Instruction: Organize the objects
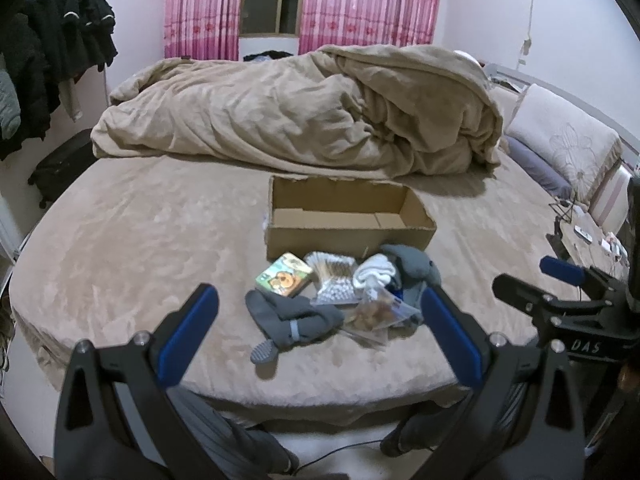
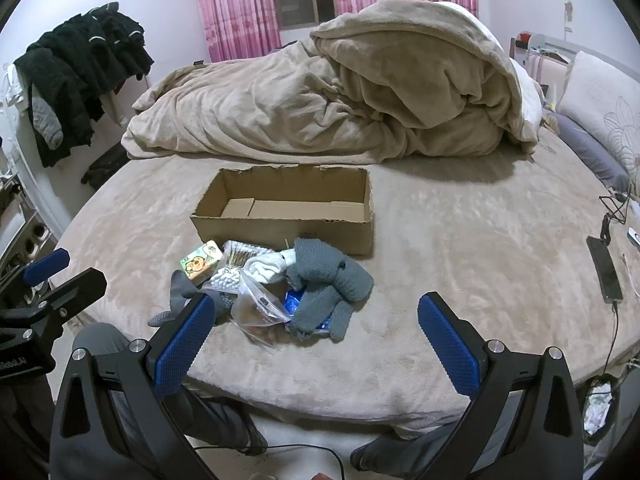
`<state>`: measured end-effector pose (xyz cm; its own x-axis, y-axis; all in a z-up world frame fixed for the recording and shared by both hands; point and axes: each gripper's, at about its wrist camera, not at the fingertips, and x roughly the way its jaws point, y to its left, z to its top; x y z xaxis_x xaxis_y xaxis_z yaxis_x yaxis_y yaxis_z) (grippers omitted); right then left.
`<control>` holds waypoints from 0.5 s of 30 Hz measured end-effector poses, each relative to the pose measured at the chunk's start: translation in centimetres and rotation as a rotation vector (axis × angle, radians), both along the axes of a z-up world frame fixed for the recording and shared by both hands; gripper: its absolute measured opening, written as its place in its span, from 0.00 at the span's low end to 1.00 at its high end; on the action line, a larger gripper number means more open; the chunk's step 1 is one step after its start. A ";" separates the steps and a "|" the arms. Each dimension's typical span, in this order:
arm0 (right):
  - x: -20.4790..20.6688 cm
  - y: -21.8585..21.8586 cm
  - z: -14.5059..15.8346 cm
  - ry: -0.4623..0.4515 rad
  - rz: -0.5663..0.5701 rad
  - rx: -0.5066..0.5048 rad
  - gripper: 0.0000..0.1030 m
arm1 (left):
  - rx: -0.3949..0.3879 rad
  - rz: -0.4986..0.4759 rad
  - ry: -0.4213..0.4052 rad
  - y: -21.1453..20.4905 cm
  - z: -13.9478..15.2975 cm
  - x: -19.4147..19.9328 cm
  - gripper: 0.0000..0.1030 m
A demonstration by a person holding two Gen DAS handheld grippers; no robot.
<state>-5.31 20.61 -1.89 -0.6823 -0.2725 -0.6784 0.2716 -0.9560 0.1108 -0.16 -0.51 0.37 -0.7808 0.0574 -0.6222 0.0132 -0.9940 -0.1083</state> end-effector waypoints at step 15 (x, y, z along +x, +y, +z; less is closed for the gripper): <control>-0.1 0.0 -0.1 -0.002 0.000 -0.001 1.00 | 0.013 0.019 -0.010 -0.3 -0.1 -0.1 0.99</control>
<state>-5.41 20.64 -1.99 -0.6809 -0.2734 -0.6794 0.2716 -0.9558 0.1124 -0.27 -0.80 0.26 -0.7758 0.0502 -0.6289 0.0336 -0.9921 -0.1206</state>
